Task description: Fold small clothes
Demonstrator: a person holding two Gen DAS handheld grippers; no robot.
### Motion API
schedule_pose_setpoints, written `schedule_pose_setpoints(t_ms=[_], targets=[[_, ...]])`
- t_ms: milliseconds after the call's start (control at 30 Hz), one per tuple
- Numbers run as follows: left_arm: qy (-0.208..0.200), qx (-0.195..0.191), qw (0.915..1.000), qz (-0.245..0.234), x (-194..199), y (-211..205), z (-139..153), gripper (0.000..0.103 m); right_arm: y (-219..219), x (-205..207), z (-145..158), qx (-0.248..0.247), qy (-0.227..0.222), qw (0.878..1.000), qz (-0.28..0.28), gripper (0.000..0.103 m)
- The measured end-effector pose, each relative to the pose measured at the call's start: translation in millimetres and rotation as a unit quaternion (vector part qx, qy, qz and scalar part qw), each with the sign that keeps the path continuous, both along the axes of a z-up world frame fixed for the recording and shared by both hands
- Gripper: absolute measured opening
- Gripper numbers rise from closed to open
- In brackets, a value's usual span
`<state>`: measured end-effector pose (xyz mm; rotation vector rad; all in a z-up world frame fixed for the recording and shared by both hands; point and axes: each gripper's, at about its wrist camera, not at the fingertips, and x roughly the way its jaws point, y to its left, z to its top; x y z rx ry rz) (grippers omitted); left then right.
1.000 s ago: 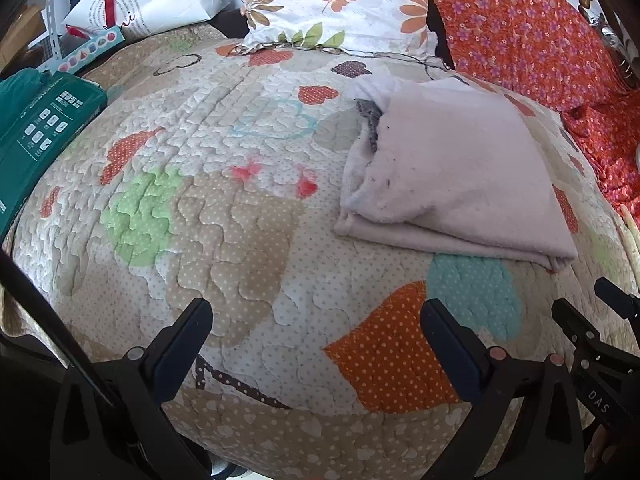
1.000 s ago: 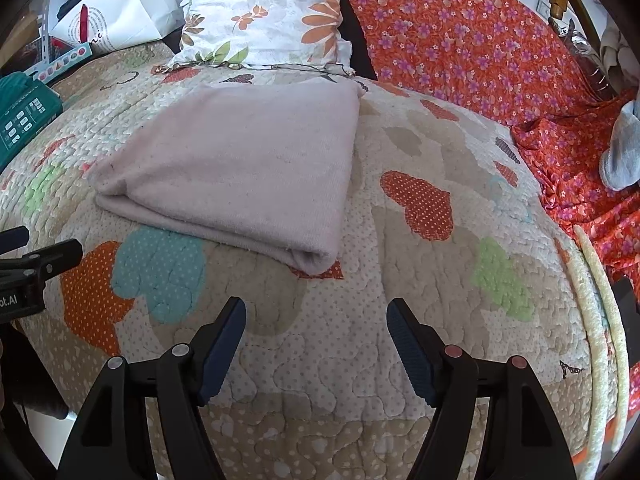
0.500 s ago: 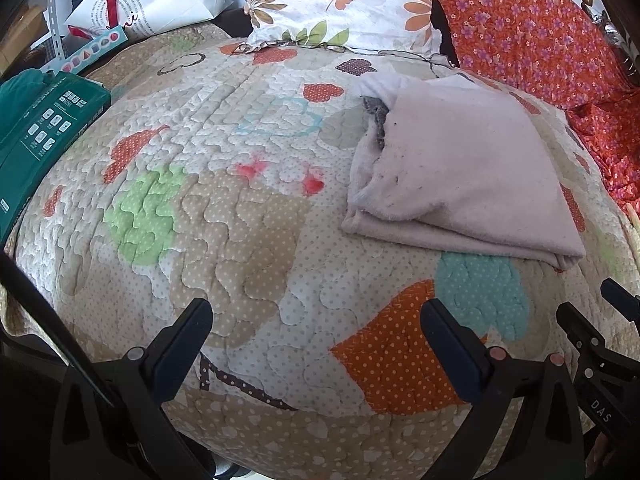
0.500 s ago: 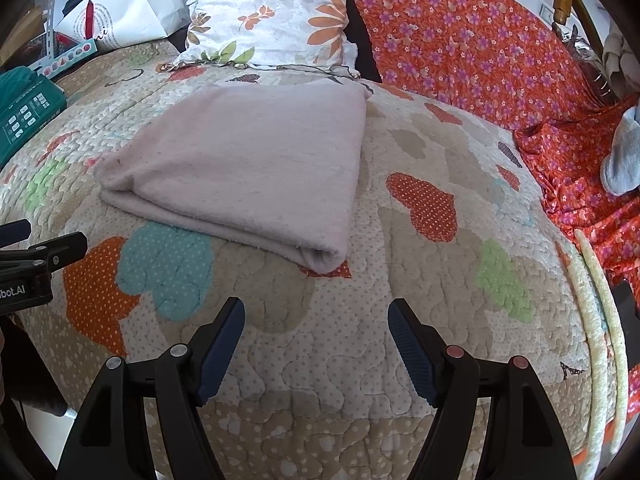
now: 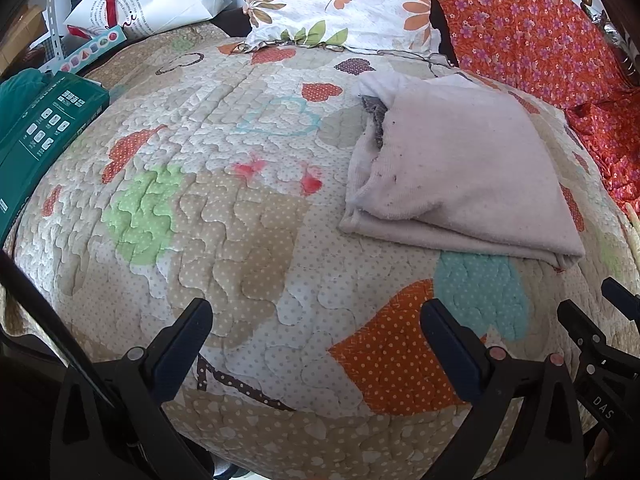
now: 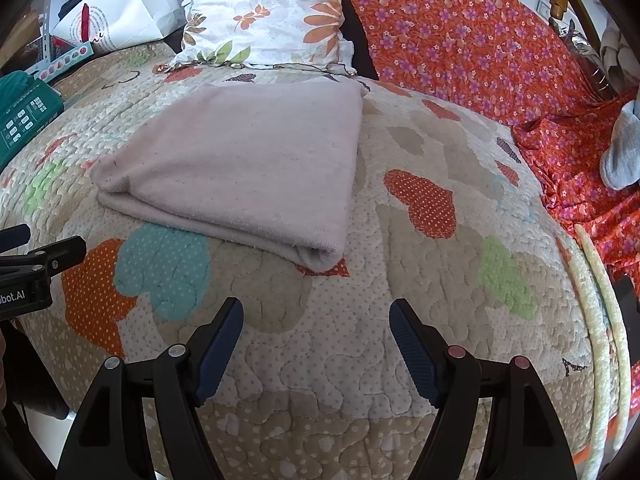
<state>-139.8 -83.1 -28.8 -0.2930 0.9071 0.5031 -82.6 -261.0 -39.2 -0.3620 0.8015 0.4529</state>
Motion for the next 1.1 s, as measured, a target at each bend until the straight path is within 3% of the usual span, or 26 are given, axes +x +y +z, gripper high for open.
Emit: schedule_pose_setpoints(t_ms=[1100], targets=[[-0.015,-0.019,0.9997,-0.009,-1.6,-1.7,1.3,0.103,-0.9,-4.1,4.1,0.006,-0.013,1.000,0.003,0.081]])
